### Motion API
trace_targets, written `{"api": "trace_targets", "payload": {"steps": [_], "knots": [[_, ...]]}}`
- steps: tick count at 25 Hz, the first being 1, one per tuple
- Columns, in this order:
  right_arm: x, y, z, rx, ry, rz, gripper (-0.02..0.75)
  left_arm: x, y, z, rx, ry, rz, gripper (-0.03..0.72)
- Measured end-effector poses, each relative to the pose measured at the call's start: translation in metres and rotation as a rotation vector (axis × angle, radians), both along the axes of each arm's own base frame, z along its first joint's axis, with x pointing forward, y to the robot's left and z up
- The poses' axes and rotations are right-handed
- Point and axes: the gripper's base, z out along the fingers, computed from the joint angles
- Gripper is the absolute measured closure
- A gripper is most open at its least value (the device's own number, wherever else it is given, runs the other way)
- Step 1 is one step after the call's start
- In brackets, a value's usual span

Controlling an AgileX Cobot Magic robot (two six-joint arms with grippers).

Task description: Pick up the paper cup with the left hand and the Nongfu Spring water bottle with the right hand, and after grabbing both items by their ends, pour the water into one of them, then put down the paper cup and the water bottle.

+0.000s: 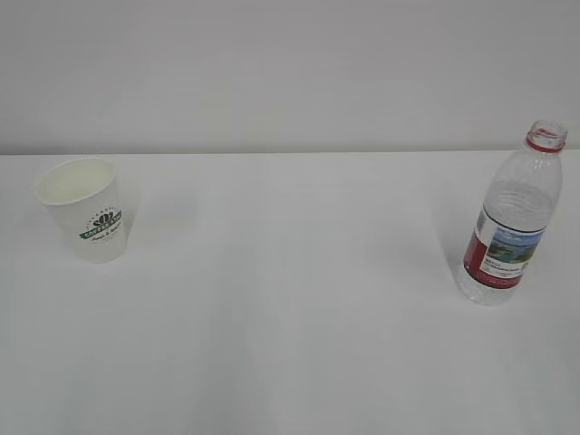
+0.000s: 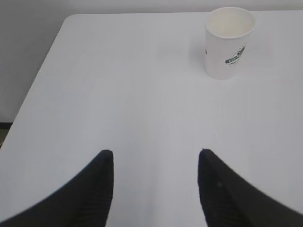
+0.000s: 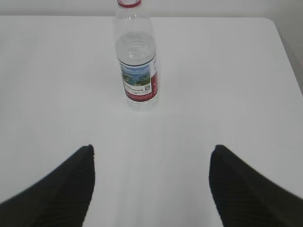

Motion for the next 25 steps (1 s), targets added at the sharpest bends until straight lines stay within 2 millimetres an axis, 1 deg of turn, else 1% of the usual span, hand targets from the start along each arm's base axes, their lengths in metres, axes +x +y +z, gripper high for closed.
{"api": "trace_targets", "payload": {"steps": [5,11,20,25], "knots": [[0.009,0.003,0.007,0.029,-0.019,0.015,0.170,0.012,0.000,0.010,0.002,0.038,-0.002,0.273],[0.020,0.006,0.011,0.060,-0.047,0.026,0.170,0.027,-0.001,0.021,0.005,0.026,-0.011,0.273],[0.033,0.009,0.018,0.093,-0.095,0.033,0.170,0.048,-0.002,0.025,0.010,0.030,-0.022,0.273],[0.037,0.009,0.020,0.097,-0.113,0.032,0.170,0.052,-0.003,0.026,0.012,0.014,-0.026,0.273]]}}
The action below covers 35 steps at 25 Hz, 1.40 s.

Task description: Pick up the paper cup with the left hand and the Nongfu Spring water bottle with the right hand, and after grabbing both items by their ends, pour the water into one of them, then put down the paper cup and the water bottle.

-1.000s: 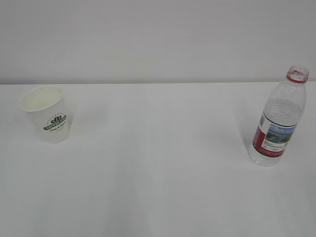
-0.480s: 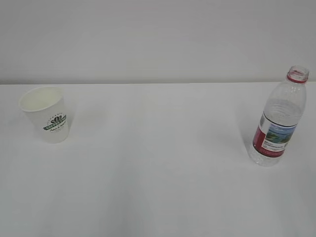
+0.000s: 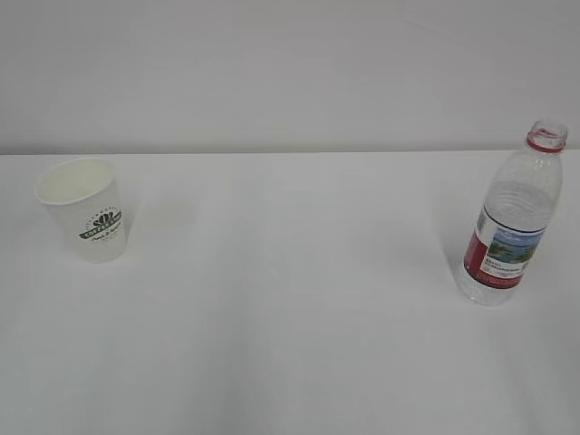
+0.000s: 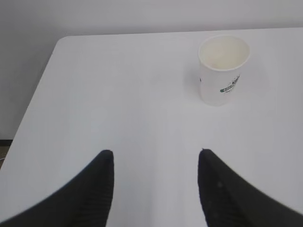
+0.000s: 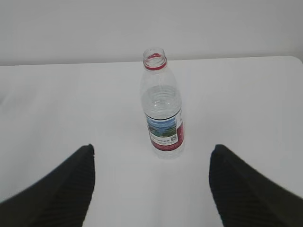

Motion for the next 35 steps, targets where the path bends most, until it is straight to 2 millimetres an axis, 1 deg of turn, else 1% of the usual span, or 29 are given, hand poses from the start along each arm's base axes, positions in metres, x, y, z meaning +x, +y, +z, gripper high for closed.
{"api": "trace_targets", "payload": {"steps": [3,9,18,24,32,35], "knots": [[0.004,0.000,0.000,-0.001,0.010,-0.001,0.170,0.004,0.000,0.002,0.001,-0.018,-0.004,0.273],[0.012,0.001,0.004,0.008,-0.034,-0.006,0.170,0.011,-0.001,0.008,0.002,-0.036,-0.009,0.274],[0.018,0.001,0.007,0.011,-0.057,-0.010,0.170,0.022,-0.001,0.009,0.006,-0.046,-0.016,0.274],[0.026,0.001,0.007,0.013,-0.061,-0.013,0.170,0.037,-0.003,0.012,0.003,-0.081,-0.031,0.274],[0.049,0.002,0.013,0.025,-0.127,-0.026,0.170,0.067,-0.008,0.012,-0.057,-0.119,-0.057,0.276],[0.056,0.002,0.016,0.033,-0.162,-0.032,0.170,0.078,-0.009,0.015,-0.058,-0.164,-0.065,0.276]]}}
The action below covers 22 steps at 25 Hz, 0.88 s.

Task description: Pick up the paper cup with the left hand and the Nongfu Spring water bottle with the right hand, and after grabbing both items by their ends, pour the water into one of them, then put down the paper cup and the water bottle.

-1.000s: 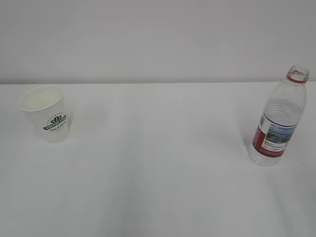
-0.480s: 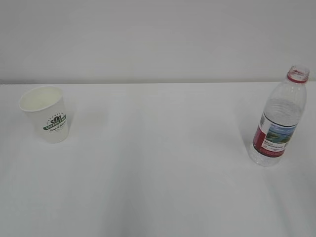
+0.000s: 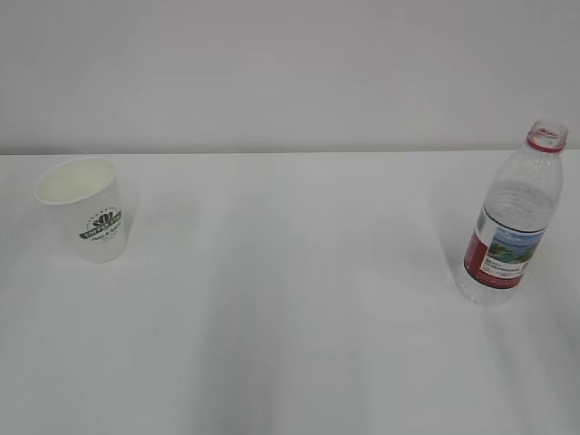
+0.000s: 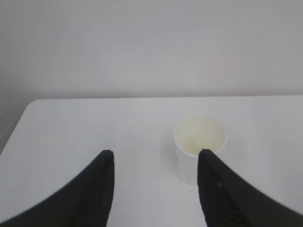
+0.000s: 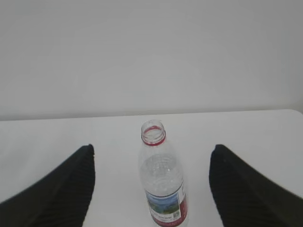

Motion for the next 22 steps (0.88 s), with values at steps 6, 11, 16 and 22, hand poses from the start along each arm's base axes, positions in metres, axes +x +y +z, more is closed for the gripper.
{"api": "trace_targets", "payload": {"steps": [6,11,16,22], "knots": [[0.009,0.000,0.003,0.006,-0.052,-0.009,0.170,0.016,-0.001,0.006,-0.002,-0.102,-0.013,0.276],[0.013,-0.001,-0.006,0.005,-0.078,-0.017,0.170,0.022,-0.002,0.008,-0.002,-0.141,-0.017,0.276],[0.015,-0.001,-0.015,0.005,-0.082,-0.021,0.170,0.022,-0.002,0.009,-0.003,-0.151,-0.018,0.282],[0.017,-0.001,-0.027,0.005,-0.104,-0.029,0.170,0.024,-0.004,0.004,-0.061,-0.215,-0.019,0.290]]}}
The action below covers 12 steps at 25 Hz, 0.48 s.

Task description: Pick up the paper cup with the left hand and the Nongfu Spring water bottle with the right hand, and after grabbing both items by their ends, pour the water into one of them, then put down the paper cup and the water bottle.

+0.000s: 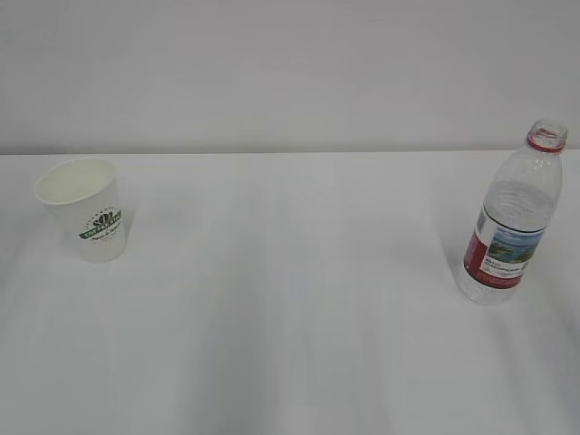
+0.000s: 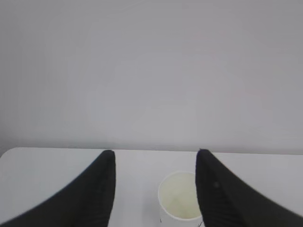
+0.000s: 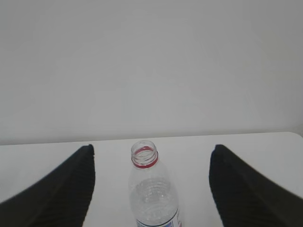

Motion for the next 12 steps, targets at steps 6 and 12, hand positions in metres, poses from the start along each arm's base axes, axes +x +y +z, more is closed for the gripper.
{"api": "trace_targets", "payload": {"steps": [6,12], "knots": [[0.001,0.000,-0.009,0.001,-0.012,-0.005,0.170,0.000,0.000,-0.025,-0.029,0.026,0.001,0.295],[0.002,-0.001,-0.028,0.013,0.000,-0.012,0.170,-0.001,0.000,-0.043,-0.039,0.006,0.003,0.299]]}}
